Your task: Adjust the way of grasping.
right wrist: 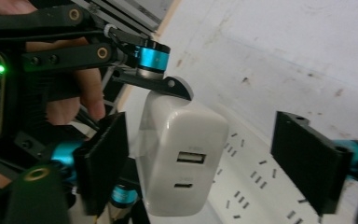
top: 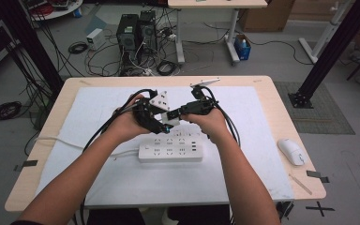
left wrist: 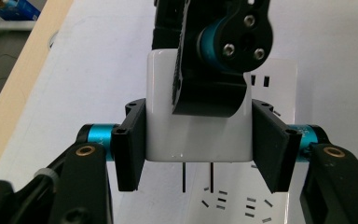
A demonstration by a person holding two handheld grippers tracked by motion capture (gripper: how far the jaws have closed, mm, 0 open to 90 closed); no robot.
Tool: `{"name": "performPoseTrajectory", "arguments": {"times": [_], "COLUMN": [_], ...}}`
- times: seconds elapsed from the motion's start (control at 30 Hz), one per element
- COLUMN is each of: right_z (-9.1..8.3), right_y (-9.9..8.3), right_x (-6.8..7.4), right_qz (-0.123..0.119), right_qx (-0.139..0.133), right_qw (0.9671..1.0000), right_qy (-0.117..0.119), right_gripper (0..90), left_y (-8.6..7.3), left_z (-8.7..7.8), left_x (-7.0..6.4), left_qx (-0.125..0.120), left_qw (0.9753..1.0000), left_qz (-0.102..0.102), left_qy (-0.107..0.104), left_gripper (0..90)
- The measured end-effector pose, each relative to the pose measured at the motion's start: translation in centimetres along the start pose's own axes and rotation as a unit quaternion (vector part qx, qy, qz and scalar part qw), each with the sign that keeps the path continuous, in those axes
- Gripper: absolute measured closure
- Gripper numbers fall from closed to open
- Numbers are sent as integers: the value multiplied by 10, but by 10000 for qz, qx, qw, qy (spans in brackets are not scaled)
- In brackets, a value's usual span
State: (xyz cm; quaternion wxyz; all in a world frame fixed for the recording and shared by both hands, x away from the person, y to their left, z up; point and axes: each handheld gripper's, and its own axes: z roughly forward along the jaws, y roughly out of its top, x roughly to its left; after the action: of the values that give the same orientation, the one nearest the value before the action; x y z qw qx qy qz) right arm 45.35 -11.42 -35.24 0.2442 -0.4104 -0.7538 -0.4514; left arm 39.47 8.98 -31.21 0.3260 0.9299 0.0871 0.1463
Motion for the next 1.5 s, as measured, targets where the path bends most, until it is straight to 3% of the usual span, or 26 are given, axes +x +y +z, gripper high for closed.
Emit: {"name": "performPoseTrajectory", "arguments": {"times": [0.1, 0.17, 0.37, 1.17, 1.5], "right_z": [1, 2, 3, 3, 4], "right_y": [0, 0, 0, -1, -3], "right_x": [0, 0, -2, -1, -4], "right_qz": [34, 108, 225, 238, 387], "right_qx": [8, 42, 22, -3, -41], "right_qw": [10000, 9999, 9996, 9985, 9971], "right_qy": [21, 56, 164, 490, 655], "right_gripper": [202, 261, 315, 585, 624], "left_y": [-1, -1, 0, 0, 1], "left_z": [0, 0, 0, 1, 0], "left_x": [0, 0, 0, -2, -4], "left_qx": [13, 73, 48, 73, 126], "left_qw": [10000, 9999, 9999, 9995, 9991], "left_qz": [16, 79, 95, 168, 262], "left_qy": [10, 22, 49, 240, 297], "left_gripper": [425, 425, 425, 425, 421]}}
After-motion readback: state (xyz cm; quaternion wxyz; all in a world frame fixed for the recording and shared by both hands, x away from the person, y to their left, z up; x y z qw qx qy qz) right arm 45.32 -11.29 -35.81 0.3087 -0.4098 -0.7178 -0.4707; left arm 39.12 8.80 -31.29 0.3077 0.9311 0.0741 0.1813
